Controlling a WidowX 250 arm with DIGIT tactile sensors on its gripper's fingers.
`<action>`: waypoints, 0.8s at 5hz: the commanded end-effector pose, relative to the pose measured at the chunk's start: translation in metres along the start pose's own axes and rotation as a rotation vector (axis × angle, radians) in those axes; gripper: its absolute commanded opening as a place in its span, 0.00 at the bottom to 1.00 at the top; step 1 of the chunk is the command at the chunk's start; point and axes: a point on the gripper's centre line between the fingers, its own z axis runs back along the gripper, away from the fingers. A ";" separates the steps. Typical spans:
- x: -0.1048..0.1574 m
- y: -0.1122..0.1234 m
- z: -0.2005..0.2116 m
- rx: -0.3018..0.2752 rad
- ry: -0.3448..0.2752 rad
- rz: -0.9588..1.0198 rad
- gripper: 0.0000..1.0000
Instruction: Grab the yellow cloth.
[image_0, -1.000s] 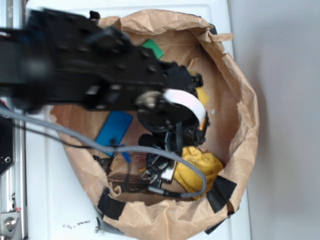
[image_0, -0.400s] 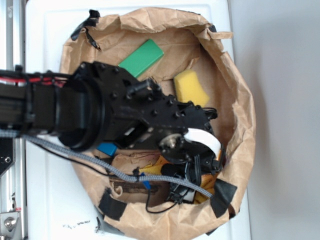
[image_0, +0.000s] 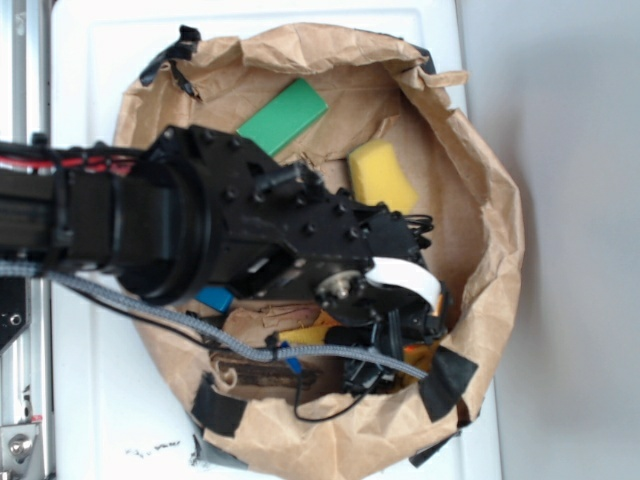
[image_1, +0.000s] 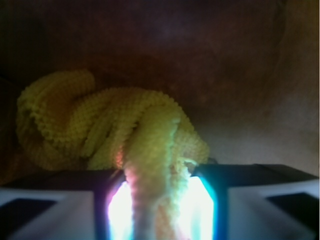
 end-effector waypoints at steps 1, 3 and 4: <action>0.018 0.008 0.062 0.079 -0.062 0.121 0.00; 0.002 0.038 0.133 0.307 0.078 0.279 0.00; -0.005 0.055 0.159 0.360 0.254 0.342 0.00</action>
